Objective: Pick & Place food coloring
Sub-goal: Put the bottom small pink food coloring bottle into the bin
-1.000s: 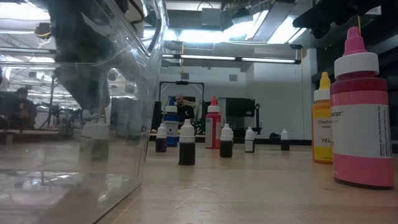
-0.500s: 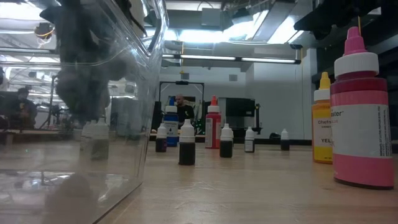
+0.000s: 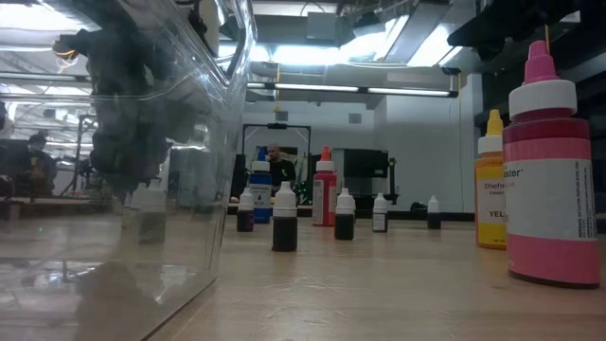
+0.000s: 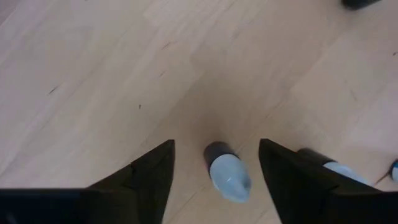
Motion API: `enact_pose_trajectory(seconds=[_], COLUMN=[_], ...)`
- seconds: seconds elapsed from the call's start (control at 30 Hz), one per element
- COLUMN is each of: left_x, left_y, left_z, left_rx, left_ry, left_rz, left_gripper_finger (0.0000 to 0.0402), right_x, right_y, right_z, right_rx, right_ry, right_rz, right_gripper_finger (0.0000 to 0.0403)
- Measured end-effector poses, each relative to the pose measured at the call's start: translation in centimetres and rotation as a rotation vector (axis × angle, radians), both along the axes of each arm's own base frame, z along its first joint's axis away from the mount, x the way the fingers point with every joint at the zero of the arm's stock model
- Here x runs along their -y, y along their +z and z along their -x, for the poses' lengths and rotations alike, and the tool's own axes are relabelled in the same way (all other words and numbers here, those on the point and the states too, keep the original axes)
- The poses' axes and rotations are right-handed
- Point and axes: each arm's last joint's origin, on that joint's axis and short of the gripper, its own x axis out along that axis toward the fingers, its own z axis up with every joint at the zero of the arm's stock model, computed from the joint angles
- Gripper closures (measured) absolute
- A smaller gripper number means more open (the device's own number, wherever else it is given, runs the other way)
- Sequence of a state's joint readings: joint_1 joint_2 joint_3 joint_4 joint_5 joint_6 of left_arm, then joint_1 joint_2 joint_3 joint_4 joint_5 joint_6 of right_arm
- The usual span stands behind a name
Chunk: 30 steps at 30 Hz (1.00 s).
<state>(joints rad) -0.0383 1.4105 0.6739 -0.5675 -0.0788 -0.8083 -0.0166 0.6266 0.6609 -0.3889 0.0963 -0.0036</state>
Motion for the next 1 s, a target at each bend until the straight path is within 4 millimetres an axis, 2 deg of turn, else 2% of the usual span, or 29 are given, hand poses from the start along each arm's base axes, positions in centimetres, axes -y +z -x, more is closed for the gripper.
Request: enact_pose_trajectory(seconds=[0.27,0.37,0.6,0.77,1.0], left_x=[0.1,0.3,1.4,2.8,5.8], left_y=[0.0,0.0,0.4,3.0,8.8], left_z=[0.0,0.0,0.2,-0.9,-2.8], left_rx=[-0.003,-0.001,-0.012,-0.006,0.113], left_ry=[0.027,0.023,0.014,-0.037,-0.162], left_rz=[0.034,0.046,0.053,0.043,0.039], left_gripper_finger=[0.0301,0.0331,0.0333,0.0331,0.0333], right_x=[0.0,0.0,0.0,0.0,0.0], right_y=[0.0,0.0,0.0,0.0,0.0], right_z=[0.0,0.0,0.0,0.0,0.0], right_rx=[0.001,0.001,0.001,0.001,0.001], right_ry=[0.0,-0.001,0.0,-0.001,0.0], right_rz=[-0.002,-0.003,-0.003,-0.003,-0.003], right_gripper_finger=[0.0379,0.0379,0.0379,0.038,0.038])
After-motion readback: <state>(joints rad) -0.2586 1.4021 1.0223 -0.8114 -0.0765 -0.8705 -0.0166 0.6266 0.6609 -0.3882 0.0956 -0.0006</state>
